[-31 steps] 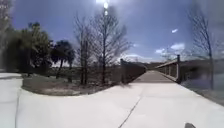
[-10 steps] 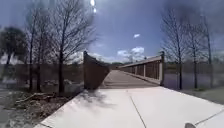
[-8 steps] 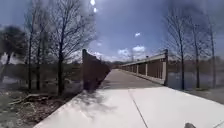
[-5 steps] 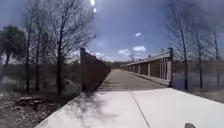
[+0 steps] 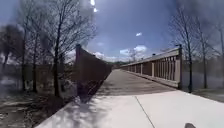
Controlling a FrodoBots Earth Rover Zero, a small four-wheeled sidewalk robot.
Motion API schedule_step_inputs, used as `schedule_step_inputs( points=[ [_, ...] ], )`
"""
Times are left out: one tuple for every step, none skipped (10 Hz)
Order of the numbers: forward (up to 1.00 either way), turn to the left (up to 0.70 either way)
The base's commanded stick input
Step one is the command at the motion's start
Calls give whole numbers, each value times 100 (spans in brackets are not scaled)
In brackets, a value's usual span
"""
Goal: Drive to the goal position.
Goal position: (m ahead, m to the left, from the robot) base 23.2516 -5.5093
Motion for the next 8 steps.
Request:
schedule_step_inputs(
  points=[
    [70,-35],
    [70,-35],
    [70,-3],
    [70,0],
    [70,0],
    [70,0],
    [70,0],
    [70,0]
  ],
)
